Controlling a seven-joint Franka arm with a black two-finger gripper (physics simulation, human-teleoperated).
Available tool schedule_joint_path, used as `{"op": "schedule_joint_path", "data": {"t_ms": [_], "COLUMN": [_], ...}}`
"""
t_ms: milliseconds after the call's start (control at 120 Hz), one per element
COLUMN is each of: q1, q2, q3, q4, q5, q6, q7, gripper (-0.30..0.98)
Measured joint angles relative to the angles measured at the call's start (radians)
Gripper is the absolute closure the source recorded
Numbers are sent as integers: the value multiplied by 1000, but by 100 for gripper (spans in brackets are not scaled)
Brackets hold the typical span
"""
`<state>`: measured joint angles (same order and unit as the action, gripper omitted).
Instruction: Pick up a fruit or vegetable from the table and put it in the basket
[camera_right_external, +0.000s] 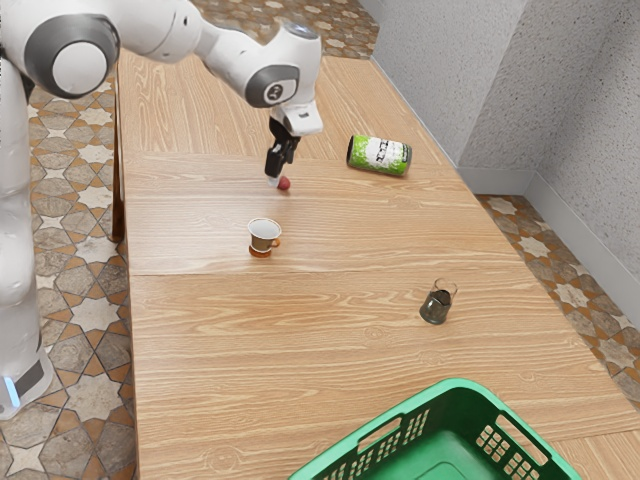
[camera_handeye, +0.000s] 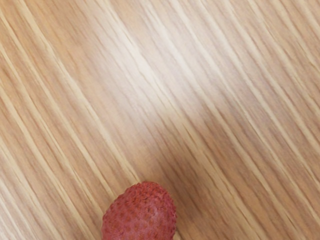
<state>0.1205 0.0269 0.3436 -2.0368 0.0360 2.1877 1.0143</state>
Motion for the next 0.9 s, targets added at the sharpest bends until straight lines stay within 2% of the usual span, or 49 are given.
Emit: {"op": "schedule_joint_path", "data": {"t_ms": [900], "q1": [15], "q2": [57], "q3": [-8], "q4": [11], "q5": [-61], "q6": [33], "q7": [94], "gripper": [0]}}
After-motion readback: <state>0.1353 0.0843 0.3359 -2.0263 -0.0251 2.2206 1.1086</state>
